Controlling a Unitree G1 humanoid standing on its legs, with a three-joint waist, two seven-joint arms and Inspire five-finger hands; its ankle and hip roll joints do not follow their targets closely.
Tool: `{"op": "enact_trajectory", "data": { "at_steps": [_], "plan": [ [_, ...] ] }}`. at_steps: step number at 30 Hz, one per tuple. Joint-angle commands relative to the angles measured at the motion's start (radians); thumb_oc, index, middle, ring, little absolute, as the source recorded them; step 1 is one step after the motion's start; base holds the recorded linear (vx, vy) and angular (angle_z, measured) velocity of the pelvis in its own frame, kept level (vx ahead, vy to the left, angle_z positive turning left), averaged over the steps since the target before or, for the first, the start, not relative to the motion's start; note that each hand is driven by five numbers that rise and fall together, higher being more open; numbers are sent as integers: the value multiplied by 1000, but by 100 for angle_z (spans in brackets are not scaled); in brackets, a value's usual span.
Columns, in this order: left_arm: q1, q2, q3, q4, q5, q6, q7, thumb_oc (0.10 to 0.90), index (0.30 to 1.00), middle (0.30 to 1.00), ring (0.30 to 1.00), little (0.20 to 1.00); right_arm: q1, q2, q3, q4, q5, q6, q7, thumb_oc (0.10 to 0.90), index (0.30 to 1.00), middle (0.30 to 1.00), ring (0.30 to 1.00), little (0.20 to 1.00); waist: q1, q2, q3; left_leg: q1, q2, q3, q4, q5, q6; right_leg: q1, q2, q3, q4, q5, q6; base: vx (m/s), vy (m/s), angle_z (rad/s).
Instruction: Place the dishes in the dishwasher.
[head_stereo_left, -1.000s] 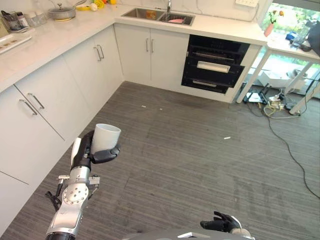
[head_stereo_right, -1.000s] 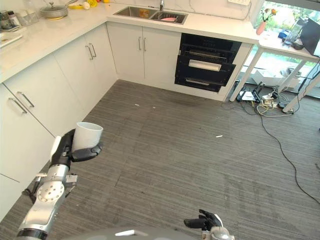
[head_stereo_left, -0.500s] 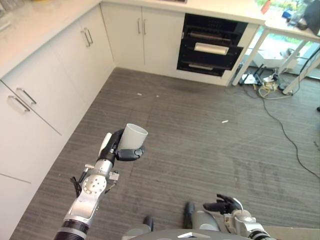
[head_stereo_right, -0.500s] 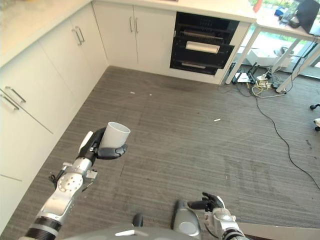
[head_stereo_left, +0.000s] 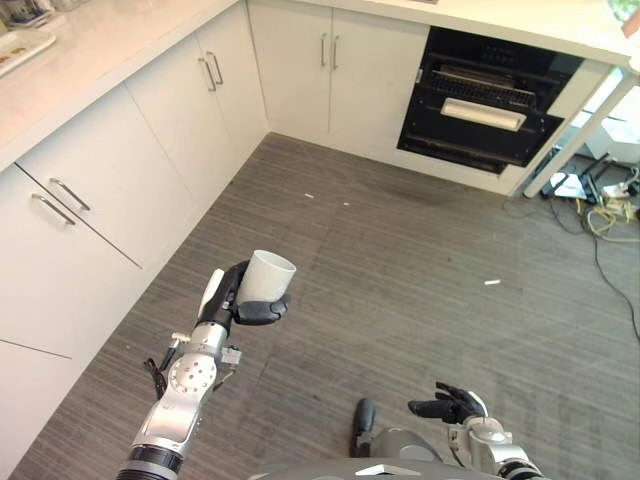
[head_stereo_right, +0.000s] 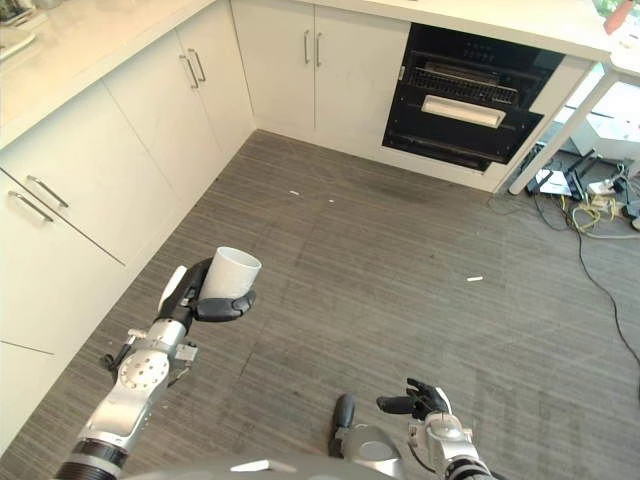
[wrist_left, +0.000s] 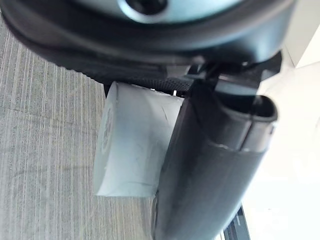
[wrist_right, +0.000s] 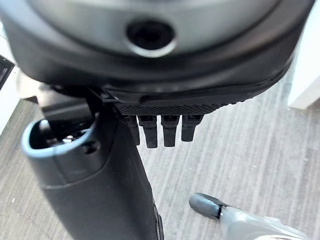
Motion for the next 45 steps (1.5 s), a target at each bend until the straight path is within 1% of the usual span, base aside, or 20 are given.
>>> {"op": "enact_trajectory", "data": {
  "at_steps": [1, 3, 4, 5, 7, 9, 12, 17, 19, 21, 23, 25, 26, 29, 31, 32, 35, 38, 41, 45],
  "plan": [
    [-33, 79, 59, -153, -31, -104, 27, 400, 300, 300, 300, 300, -23, -10, 5, 26, 27, -40, -8, 800, 900, 900, 900, 900, 13, -18, -33, -104, -70, 101, 287, 148, -14, -62, -70, 39, 109, -130, 82, 267, -189, 5],
    [-21, 78, 73, -159, -38, -103, 36, 400, 300, 300, 300, 300, -26, -16, 12, 18, 27, -42, -9, 800, 900, 900, 900, 900, 27, -27, -17, -153, -75, 104, 405, 177, -11, -40, -63, 47, 105, -145, 64, 168, -126, -14],
    [-14, 76, 86, -154, -48, -103, 54, 400, 300, 300, 300, 300, -40, -28, -2, 23, 41, -38, -32, 800, 900, 900, 900, 900, 57, -52, 18, -275, -79, 142, 562, 163, 17, 5, -72, 68, 91, -166, 53, 250, -134, -38],
    [-16, 74, 85, -154, -52, -102, 54, 400, 300, 300, 300, 300, -47, -27, -7, 31, 51, -38, -37, 800, 900, 900, 900, 900, 66, -59, 19, -336, -77, 172, 558, 133, 37, 21, -76, 76, 78, -170, 57, 413, -139, -12],
    [17, 68, 93, -158, -50, -101, 42, 400, 300, 300, 300, 300, -45, -24, -19, 39, 63, -41, -34, 800, 900, 900, 900, 900, 96, -61, 23, -427, -15, 256, 340, 67, 58, 104, -87, 87, 37, -201, 84, 504, 68, 9],
    [24, 72, 96, -158, -52, -98, 41, 400, 300, 300, 300, 300, -45, -25, -19, 44, 59, -40, -34, 800, 900, 900, 900, 900, 106, -59, 18, -438, -13, 271, 224, 92, 58, 116, -90, 90, 26, -206, 91, 373, 116, -33],
    [41, 73, 108, -151, -40, -90, 42, 400, 300, 300, 300, 300, -68, -23, -20, 96, 43, -39, -44, 800, 900, 900, 900, 900, 164, -27, 20, -527, -44, 214, -134, 252, 19, 218, -49, 134, -23, -252, 112, 567, 199, -30],
    [63, 83, 126, -150, -31, -90, 35, 400, 300, 300, 300, 300, -67, -7, -32, 114, 34, -36, -35, 800, 900, 900, 900, 900, 202, -23, -16, -539, -25, 261, -205, 330, 11, 297, -66, 185, -43, -282, 150, 429, 243, -66],
    [74, 97, 130, -153, -24, -80, 31, 400, 300, 300, 300, 300, -44, 9, -40, 120, 6, -19, -26, 800, 900, 900, 900, 900, 209, -45, -49, -509, -57, 239, -153, 333, 45, 276, -138, 218, 82, -286, 181, 615, 482, -107],
    [61, 109, 127, -147, -14, -75, 30, 400, 300, 300, 300, 300, -32, 18, -52, 125, 5, -17, -20, 800, 900, 900, 900, 900, 202, -57, -57, -489, -72, 243, -138, 311, 68, 248, -167, 227, 185, -251, 205, 272, 260, -74],
    [54, 127, 123, -150, 7, -62, 22, 400, 300, 300, 300, 300, -22, 24, -64, 120, 7, -10, -16, 800, 900, 900, 900, 900, 174, -63, -51, -446, -105, 250, -116, 265, 110, 168, -218, 266, 430, -55, 231, 235, 371, 1],
    [37, 143, 121, -159, 15, -56, 19, 400, 300, 300, 300, 300, -20, 33, -58, 94, 15, -17, -16, 800, 900, 900, 900, 900, 138, -30, -32, -374, -106, 225, -123, 219, 140, 65, -201, 299, 640, 19, 199, 353, 471, 41],
    [35, 143, 119, -164, 24, -53, 18, 400, 300, 300, 300, 300, -20, 38, -54, 86, 13, -21, -21, 800, 900, 900, 900, 900, 118, -6, -17, -296, -111, 216, -151, 187, 161, -43, -200, 250, 771, -43, 180, 496, 440, 50],
    [34, 134, 117, -163, 22, -58, 15, 400, 300, 300, 300, 300, -20, 43, -50, 64, 25, -30, -20, 800, 900, 900, 900, 900, 90, -4, -3, -229, -126, 194, -173, 162, 162, -113, -163, 172, 682, -115, 161, 411, 204, 3],
    [31, 131, 109, -162, 20, -64, 7, 400, 300, 300, 300, 300, -20, 39, -44, 39, 27, -37, -16, 800, 900, 900, 900, 900, 67, -18, 10, -178, -148, 175, -177, 128, 157, -153, -120, 118, 501, -125, 159, 436, 82, 30],
    [21, 126, 109, -157, 21, -66, 10, 400, 300, 300, 300, 300, -18, 34, -37, 28, 15, -38, -20, 800, 900, 900, 900, 900, 57, -56, 11, -110, -177, 181, -195, 77, 141, -209, -124, 16, 267, -95, 175, 472, 29, 36],
    [17, 119, 116, -146, 35, -64, 9, 400, 300, 300, 300, 300, -17, 44, -34, 36, 4, -33, -18, 800, 900, 900, 900, 900, 52, -66, 8, -55, -163, 196, -202, 30, 120, -183, -100, -97, 120, -65, 192, 475, 23, 41],
    [29, 99, 104, -142, 47, -67, -4, 400, 300, 300, 300, 300, 11, 48, -33, 58, 2, -34, -14, 800, 900, 900, 900, 900, 56, -83, -24, -22, -165, 203, -149, -36, 111, -120, -98, -146, 81, -91, 144, 435, 33, 28],
    [54, 84, 93, -149, 45, -68, -14, 400, 300, 300, 300, 300, 46, 39, -42, 81, 13, -31, -14, 800, 900, 900, 900, 900, 37, -61, -65, 8, -137, 182, -27, -70, 75, -76, -72, -105, 114, -137, 100, 536, 45, 33],
    [80, 99, 117, -172, 15, -64, -9, 400, 300, 300, 300, 300, 36, 22, -22, 82, 9, -23, -15, 800, 900, 900, 900, 900, 53, -60, -31, -194, -114, 189, 508, 125, 3, 2, -51, -40, 110, -177, 32, 282, -7, -3]
  ]
}}
